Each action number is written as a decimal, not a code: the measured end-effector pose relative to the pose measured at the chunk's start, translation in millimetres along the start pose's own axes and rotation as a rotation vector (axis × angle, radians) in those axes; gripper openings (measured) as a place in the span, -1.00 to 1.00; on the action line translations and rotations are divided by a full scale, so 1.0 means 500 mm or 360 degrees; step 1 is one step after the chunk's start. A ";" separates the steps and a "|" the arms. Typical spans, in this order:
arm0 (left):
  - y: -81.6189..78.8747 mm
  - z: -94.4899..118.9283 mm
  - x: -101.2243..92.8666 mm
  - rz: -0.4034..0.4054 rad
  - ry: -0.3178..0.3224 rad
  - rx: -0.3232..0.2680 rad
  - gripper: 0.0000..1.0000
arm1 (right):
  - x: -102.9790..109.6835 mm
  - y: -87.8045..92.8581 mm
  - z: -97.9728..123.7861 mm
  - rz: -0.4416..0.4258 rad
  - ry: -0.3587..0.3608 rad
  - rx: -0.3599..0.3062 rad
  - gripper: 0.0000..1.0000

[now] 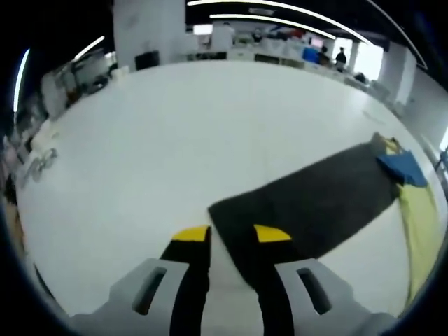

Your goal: Fold the garment on the visible template until the final outline fits inside the template.

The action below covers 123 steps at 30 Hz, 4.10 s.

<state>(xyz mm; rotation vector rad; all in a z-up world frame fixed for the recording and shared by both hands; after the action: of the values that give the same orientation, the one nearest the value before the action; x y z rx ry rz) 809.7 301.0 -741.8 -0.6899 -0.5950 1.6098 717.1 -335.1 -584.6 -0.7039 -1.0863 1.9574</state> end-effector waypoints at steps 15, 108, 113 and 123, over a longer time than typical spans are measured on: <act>-0.001 -0.008 -0.012 0.0044 0.0020 -0.0067 -0.97 | 0.001 -0.004 0.001 0.0007 -0.0009 -0.0020 1.00; -0.196 0.088 -0.249 -0.0176 0.0332 -0.0363 -1.00 | -0.013 0.027 0.079 0.0022 0.0066 -0.0099 1.00; -0.207 0.090 -0.275 -0.0221 0.0350 -0.0359 -1.00 | -0.023 0.034 0.086 -0.0003 0.0088 -0.0095 1.00; -0.260 0.095 -0.347 -0.0304 0.0400 -0.0413 -1.00 | -0.032 0.044 0.098 0.0028 0.0101 -0.0082 1.00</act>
<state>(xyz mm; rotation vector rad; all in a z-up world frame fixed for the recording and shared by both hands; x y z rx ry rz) 881.4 147.8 -597.7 -0.9808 -0.6690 1.2573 681.0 -377.2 -578.7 -0.8007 -1.0988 1.9146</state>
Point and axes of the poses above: the point that each gripper's makers call its tool centre point, and the gripper's own axes: z roughly backward along the fingers, x roughly to its left, y roughly out of its underside, the point moved 5 cm from there along z, roughly backward along the fingers, and after that the axes turned 7 degrees about y, right-handed, at the moved point
